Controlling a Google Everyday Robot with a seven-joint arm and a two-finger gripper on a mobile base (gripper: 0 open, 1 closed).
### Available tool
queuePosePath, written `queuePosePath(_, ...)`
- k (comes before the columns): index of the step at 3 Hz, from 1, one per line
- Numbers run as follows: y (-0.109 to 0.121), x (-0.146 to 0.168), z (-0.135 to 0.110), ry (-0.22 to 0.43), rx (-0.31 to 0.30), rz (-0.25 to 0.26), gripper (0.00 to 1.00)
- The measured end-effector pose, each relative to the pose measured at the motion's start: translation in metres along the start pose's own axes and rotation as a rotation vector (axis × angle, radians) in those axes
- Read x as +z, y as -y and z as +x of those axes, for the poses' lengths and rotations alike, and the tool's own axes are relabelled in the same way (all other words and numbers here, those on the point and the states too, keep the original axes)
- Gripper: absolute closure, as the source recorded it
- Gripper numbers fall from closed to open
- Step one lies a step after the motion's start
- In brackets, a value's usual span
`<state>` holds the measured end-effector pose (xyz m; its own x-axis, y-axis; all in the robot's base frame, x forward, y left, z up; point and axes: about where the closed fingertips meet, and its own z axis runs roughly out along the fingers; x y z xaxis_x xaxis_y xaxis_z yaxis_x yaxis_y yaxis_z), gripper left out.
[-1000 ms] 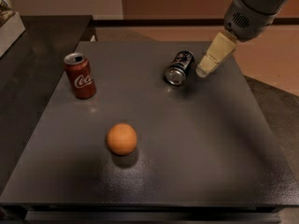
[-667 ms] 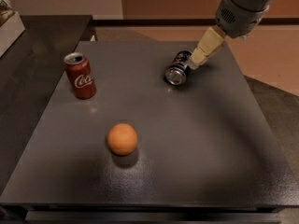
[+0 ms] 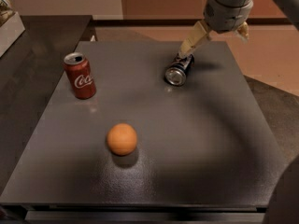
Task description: Place pepsi can upright
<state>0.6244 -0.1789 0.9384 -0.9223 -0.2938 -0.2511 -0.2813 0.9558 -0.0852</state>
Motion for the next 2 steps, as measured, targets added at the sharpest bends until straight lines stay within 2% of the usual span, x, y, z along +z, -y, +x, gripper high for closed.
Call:
queuePosePath(1,-0.0005,0.0119,-0.0148,-0.019,0.153,0.008,0.00)
queuePosePath(2,-0.0009,0.0134,-0.0179,-0.010,0.152,0.007,0.00)
